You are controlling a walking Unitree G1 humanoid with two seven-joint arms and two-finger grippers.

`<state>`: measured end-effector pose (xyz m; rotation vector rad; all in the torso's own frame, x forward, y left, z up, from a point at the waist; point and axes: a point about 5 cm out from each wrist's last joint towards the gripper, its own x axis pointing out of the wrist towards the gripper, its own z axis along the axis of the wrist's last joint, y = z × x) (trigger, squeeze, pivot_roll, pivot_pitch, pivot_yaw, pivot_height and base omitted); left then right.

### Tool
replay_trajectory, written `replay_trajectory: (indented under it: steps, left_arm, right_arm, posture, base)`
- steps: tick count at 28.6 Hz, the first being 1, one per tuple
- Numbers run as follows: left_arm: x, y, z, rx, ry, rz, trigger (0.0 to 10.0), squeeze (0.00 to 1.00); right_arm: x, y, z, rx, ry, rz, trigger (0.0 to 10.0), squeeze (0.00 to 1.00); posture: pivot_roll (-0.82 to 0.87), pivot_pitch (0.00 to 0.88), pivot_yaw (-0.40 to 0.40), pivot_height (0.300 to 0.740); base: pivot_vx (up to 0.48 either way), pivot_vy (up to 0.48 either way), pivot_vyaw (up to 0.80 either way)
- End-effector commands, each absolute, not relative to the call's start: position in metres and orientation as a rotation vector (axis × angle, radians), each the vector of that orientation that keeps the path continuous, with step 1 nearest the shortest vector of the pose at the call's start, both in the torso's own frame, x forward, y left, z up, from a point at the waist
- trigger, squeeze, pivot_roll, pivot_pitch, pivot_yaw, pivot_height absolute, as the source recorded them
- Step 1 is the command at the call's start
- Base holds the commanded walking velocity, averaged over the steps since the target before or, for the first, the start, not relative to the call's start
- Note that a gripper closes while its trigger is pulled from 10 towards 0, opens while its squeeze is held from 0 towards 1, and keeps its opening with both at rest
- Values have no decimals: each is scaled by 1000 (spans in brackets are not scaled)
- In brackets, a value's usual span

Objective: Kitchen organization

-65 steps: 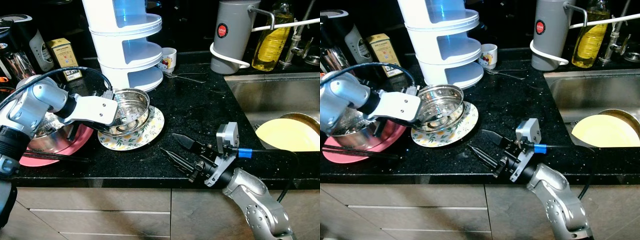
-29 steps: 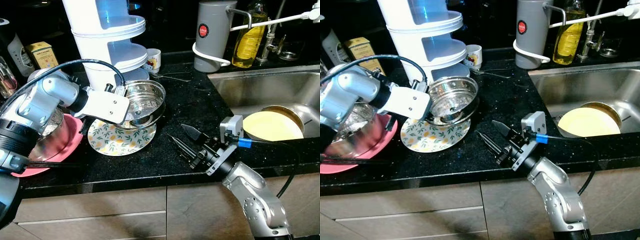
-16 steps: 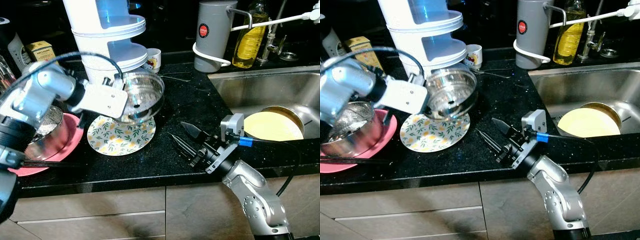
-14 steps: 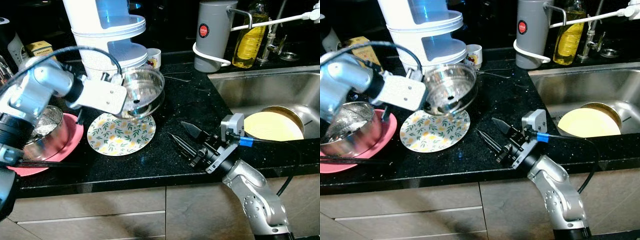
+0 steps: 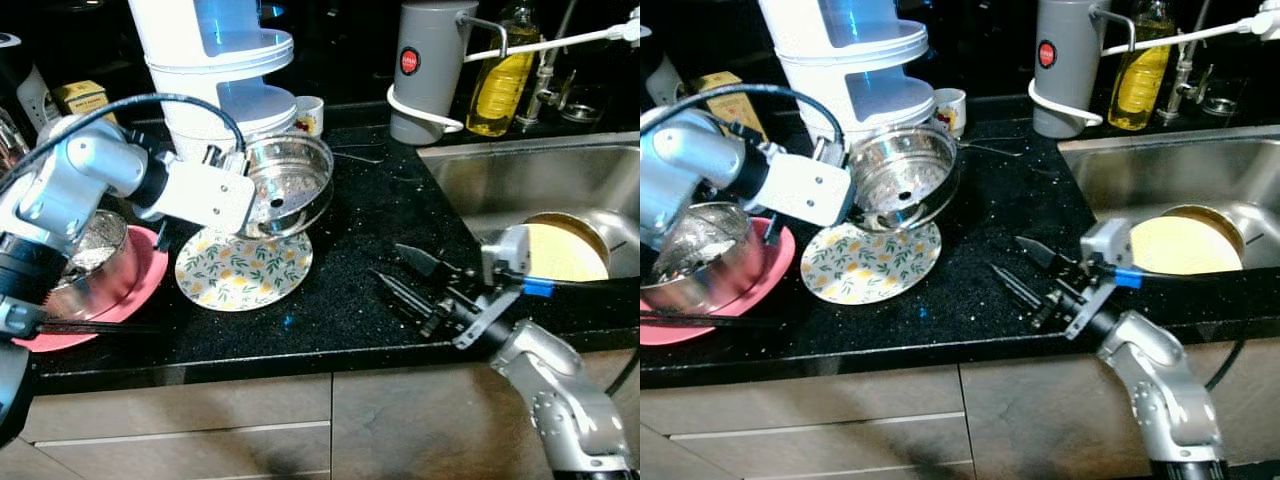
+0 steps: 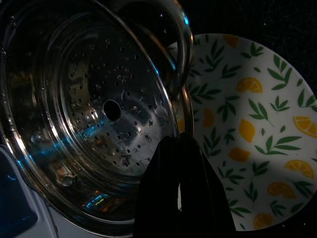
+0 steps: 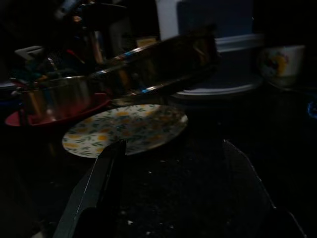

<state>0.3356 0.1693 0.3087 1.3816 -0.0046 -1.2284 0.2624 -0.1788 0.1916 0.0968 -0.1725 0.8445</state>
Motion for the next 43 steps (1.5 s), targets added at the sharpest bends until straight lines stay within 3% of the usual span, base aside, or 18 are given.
replay_trajectory:
  steps: [1, 13, 43]
  left_arm:
    - [335, 167, 310, 1374, -41, -1214, 10000, 0]
    - [333, 166, 309, 1366, -54, -1216, 10000, 0]
    - [337, 164, 314, 1374, -72, -1177, 10000, 0]
  right_arm:
    - [256, -176, 200, 108, -198, 880, 10000, 0]
    - [253, -167, 198, 125, -191, 921, 10000, 0]
    - [260, -159, 196, 138, -159, 895, 10000, 0]
  posture:
    - [-125, 0, 48, 740]
    - [-114, 0, 45, 740]
    - [-114, 0, 49, 740]
  base:
    - [0, 0, 0]
    - [0, -100, 0]
    - [0, -421, -52]
